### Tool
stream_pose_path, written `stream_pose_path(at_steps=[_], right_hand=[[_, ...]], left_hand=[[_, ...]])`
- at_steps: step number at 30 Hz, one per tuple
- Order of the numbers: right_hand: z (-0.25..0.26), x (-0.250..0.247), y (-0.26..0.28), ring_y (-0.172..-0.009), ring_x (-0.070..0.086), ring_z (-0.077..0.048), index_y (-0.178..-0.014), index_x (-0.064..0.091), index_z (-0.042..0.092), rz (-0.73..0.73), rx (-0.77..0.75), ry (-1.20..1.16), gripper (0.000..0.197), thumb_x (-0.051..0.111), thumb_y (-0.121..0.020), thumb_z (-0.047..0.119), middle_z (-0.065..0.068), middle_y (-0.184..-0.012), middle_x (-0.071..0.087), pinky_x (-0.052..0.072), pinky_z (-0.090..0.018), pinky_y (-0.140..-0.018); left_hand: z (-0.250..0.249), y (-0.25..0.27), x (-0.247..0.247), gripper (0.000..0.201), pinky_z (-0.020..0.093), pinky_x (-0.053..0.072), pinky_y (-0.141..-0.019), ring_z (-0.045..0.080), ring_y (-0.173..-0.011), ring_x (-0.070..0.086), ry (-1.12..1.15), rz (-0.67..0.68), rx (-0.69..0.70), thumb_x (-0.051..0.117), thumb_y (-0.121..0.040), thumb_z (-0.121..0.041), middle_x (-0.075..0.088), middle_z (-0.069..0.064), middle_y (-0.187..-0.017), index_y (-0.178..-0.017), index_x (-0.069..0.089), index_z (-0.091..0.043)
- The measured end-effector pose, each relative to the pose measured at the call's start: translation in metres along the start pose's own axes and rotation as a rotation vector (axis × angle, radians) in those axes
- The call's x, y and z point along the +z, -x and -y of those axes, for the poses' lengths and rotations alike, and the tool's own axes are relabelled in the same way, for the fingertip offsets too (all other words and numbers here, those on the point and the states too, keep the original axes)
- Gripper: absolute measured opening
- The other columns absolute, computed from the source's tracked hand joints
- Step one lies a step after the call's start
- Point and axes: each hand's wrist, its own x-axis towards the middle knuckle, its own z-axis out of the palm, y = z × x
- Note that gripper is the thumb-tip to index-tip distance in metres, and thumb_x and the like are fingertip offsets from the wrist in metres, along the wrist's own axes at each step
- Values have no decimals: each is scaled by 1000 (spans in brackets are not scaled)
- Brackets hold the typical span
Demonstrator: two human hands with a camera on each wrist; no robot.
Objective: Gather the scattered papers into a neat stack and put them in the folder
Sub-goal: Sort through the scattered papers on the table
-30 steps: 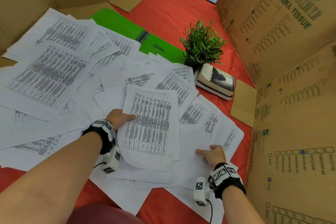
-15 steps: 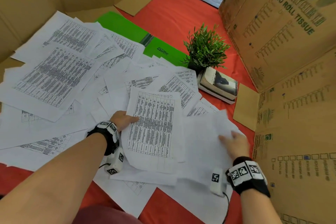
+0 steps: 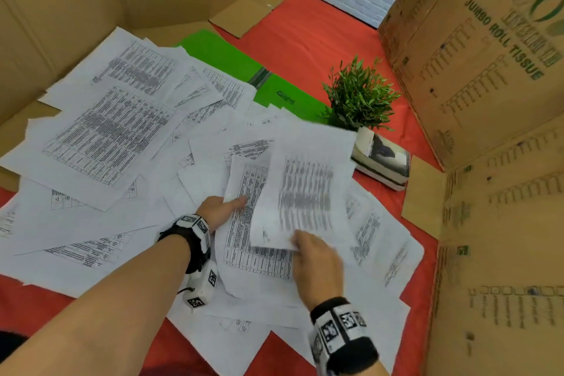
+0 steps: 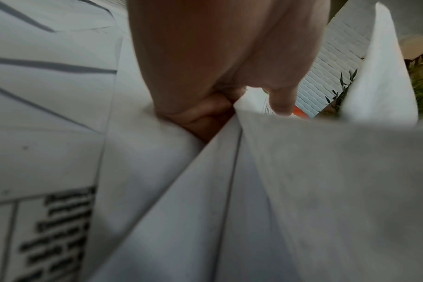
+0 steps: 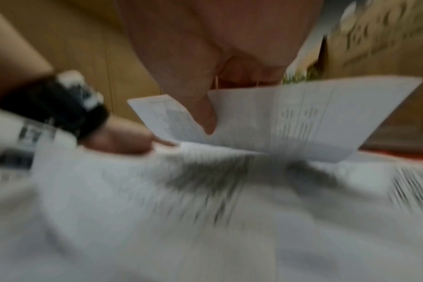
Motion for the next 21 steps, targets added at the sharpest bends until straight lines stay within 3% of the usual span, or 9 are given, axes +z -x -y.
stream_pose_path(at_steps=[4,7,9,12,13,15,16,19,21], right_hand=[[-9,40,18,-66,46,-10,-84,52,24,223,53,-39,13,54,-96,18,9,-80,57,28,-16,-53],[-8,33,17,-71,46,-10,-83,51,26,246,51,-107,17,55,-93,12,12,-81,51,26,-12,-55],[-10,25,14,-73,51,-12,-83,57,23,207,96,-111,19,60,-86,4,11,-82,55,29,-12,-58],[-14,13,9,-76,58,-18,-86,64,17,168,169,-125,28,62,-73,-8,6,-84,63,46,-28,-64],[-13,7,8,-78,58,-19,-84,64,17,143,173,-129,33,61,-68,-11,6,-84,64,49,-33,-65],[-11,-9,6,-86,54,-20,-77,63,19,44,153,-72,39,64,-56,-14,5,-92,64,47,-39,-69],[-11,-21,5,-91,51,-20,-73,64,20,-21,169,-38,40,67,-51,-14,4,-101,64,42,-38,-72],[-12,-70,4,-96,43,-25,-64,69,24,-229,236,66,38,79,-48,-9,-3,-115,60,23,-30,-76],[-22,-100,6,-103,41,-28,-62,73,23,-333,243,43,26,88,-55,3,-9,-126,56,25,-30,-80]], left_hand=[[1,-2,-2,50,29,51,-84,27,-96,67,28,24,-17,64,-84,-55,70,9,-101,-103,69,-10],[4,-5,-2,44,32,52,-88,28,-99,68,28,53,-15,66,-83,-53,72,10,-105,-99,70,-13],[2,-5,-3,49,33,52,-91,27,-99,67,39,57,-22,69,-80,-56,72,10,-108,-101,71,-12],[0,-6,-2,60,32,52,-88,23,-93,66,50,62,-33,68,-76,-63,71,6,-101,-101,72,-9],[-2,-4,-2,53,29,51,-81,20,-83,64,48,61,-25,66,-79,-61,69,5,-91,-90,71,-10],[-7,1,-2,53,26,42,-63,16,-64,54,23,47,-39,59,-82,-65,57,2,-69,-64,56,-14],[-9,2,-3,59,27,42,-62,17,-63,53,14,47,-58,53,-81,-71,55,4,-69,-63,51,-15],[-10,-2,-7,81,36,50,-89,28,-90,66,27,51,-119,33,-74,-88,69,16,-96,-79,60,-11],[-7,-7,-9,107,41,50,-96,34,-99,67,61,53,-173,25,-56,-100,71,22,-106,-91,67,-7]])
